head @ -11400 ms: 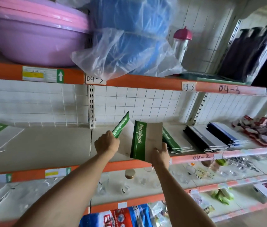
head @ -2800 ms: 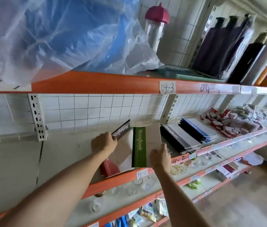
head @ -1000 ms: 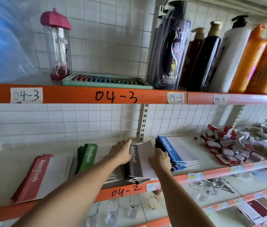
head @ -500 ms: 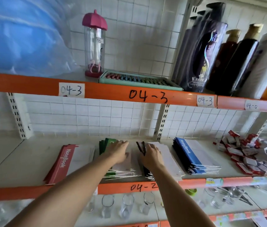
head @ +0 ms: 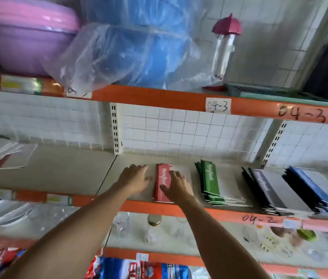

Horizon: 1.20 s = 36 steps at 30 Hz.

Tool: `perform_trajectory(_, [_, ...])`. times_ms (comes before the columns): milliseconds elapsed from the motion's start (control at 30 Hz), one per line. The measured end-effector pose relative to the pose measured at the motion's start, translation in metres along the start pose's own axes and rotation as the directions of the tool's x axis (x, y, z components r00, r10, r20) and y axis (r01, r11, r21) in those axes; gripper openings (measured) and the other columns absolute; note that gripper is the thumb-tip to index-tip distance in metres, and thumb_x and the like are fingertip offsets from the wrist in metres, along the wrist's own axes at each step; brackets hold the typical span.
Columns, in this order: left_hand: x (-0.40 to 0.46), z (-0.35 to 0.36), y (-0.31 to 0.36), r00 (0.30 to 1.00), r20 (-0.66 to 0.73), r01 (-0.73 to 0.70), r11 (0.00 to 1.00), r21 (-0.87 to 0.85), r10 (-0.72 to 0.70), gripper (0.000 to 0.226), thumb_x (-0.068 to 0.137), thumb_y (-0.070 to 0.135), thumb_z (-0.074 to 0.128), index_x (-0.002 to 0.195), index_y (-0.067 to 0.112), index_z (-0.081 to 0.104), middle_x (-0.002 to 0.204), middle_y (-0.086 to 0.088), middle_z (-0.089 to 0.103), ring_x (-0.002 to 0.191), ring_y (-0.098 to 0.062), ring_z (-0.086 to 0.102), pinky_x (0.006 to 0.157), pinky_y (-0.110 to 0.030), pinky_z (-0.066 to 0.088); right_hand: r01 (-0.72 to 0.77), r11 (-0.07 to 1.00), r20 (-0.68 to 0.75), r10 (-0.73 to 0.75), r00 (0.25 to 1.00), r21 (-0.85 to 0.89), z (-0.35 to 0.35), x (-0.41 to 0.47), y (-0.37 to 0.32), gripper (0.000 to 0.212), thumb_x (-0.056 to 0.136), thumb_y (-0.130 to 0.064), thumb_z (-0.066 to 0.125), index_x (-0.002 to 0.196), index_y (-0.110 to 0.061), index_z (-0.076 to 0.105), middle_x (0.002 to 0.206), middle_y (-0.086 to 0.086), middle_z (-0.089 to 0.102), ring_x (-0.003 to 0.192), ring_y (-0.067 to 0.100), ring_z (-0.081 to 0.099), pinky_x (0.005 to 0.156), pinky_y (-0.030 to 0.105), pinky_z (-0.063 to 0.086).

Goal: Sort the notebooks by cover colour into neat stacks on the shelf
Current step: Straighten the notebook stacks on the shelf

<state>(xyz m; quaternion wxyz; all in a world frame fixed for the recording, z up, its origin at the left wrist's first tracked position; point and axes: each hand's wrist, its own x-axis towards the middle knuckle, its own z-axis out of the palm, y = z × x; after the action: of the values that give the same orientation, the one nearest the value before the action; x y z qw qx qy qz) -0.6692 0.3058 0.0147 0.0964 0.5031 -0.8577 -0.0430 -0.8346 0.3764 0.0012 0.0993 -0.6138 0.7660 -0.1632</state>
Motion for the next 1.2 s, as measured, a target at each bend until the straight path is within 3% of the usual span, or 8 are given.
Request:
perform_trajectory(133, [-0.037, -0.009, -0.078, 0.999, 0.005, 0.047, 0.999, 0.025, -0.048, 0.050, 0.094, 0.051, 0.052, 0.132, 0.018, 0.052, 0.123, -0.009, 0.065, 0.118, -0.030, 0.055, 0.095, -0.038, 0.046, 0.041, 0.999, 0.039, -0.042, 0.998, 0.012, 0.038, -0.003, -0.070, 0.067, 0.091, -0.046, 0.059, 0.145, -0.013, 0.037, 0.147, 0.010, 0.043, 0.133, 0.032, 0.041, 0.108, 0.040, 0.036])
perform_trajectory(400, [-0.090, -0.029, -0.222, 0.981, 0.011, 0.193, 0.978, 0.077, -0.194, 0.052, 0.093, 0.049, 0.053, 0.136, 0.021, 0.050, 0.128, -0.007, 0.062, 0.121, -0.027, 0.055, 0.096, -0.035, 0.044, 0.196, 0.981, 0.135, -0.193, 0.972, -0.007, 0.104, 0.003, -0.208, 0.057, 0.093, -0.044, 0.057, 0.139, -0.014, 0.043, 0.143, 0.009, 0.045, 0.131, 0.030, 0.043, 0.108, 0.039, 0.034])
perform_trajectory(933, [-0.066, -0.061, -0.433, 0.896, -0.034, 0.444, 0.886, 0.131, -0.443, 0.050, 0.093, 0.051, 0.050, 0.132, 0.019, 0.051, 0.127, -0.006, 0.062, 0.120, -0.028, 0.053, 0.097, -0.038, 0.046, 0.393, 0.919, 0.296, -0.377, 0.878, 0.004, 0.184, 0.123, -0.386, 0.063, 0.094, -0.046, 0.054, 0.143, -0.011, 0.038, 0.143, 0.013, 0.045, 0.133, 0.032, 0.041, 0.110, 0.041, 0.033])
perform_trajectory(1200, [-0.075, -0.084, -0.522, 0.879, -0.053, 0.477, 0.873, 0.099, -0.474, 0.044, 0.094, 0.045, 0.054, 0.129, 0.018, 0.053, 0.121, -0.006, 0.063, 0.109, -0.028, 0.057, 0.089, -0.038, 0.049, 0.462, 0.887, 0.338, -0.436, 0.834, 0.003, 0.221, 0.139, -0.483, 0.058, 0.096, -0.044, 0.052, 0.141, -0.009, 0.042, 0.141, 0.013, 0.047, 0.130, 0.033, 0.045, 0.108, 0.042, 0.037])
